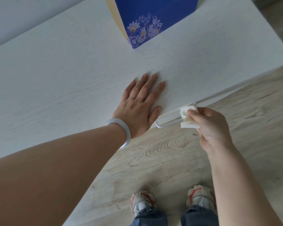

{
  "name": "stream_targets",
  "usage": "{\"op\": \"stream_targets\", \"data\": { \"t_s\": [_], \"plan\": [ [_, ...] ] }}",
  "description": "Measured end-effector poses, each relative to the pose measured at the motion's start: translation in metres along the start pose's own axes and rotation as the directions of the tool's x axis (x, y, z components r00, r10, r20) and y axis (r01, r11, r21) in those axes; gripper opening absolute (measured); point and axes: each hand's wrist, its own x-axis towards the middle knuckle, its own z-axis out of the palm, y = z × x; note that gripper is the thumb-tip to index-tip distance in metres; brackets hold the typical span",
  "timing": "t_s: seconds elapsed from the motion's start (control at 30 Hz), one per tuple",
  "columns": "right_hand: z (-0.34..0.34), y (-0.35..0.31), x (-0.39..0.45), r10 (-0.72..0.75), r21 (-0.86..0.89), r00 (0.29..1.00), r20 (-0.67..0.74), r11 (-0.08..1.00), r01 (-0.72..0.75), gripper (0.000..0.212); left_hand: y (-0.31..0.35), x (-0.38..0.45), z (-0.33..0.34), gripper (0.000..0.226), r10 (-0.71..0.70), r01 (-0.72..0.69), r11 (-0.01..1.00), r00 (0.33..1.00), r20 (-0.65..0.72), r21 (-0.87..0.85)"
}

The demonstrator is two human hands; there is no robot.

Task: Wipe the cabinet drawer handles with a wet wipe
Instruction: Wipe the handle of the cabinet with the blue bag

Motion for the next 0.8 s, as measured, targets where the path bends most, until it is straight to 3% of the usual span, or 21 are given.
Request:
{"op": "stream_targets", "data": {
  "t_s": [0.13, 0.33, 0.57, 0.67, 0.8],
  "plan": [
    [0.015, 0.004, 0.007, -0.129, -0.145, 0.985, -0.112, 0.983, 0.112, 0.01, 0.0, 0.0, 0.0, 0.061, 0.002, -0.002, 1.0, 1.0, 0.007, -0.001],
    [0.02, 0.041, -0.011, -0.071, 0.107, 0.962, -0.263, 0.989, 0.102, 0.014, 0.0, 0.0, 0.001, 0.061, 0.003, -0.003, 1.0, 1.0, -0.007, -0.007],
    [0.017, 0.017, 0.006, -0.041, 0.094, 0.987, -0.157, 0.994, 0.056, 0.01, 0.0, 0.001, 0.0, 0.061, 0.001, -0.001, 1.0, 1.0, -0.001, -0.008],
    [0.021, 0.034, -0.006, -0.038, 0.174, 0.975, -0.219, 0.982, 0.077, 0.01, 0.001, 0.0, 0.001, 0.061, 0.003, -0.003, 1.0, 1.0, -0.007, -0.01],
    [0.023, 0.039, -0.014, 0.095, 0.314, 0.968, -0.232, 0.949, -0.018, 0.017, 0.001, 0.001, 0.0, 0.061, 0.005, -0.005, 1.0, 1.0, -0.01, -0.01]
  ]
}}
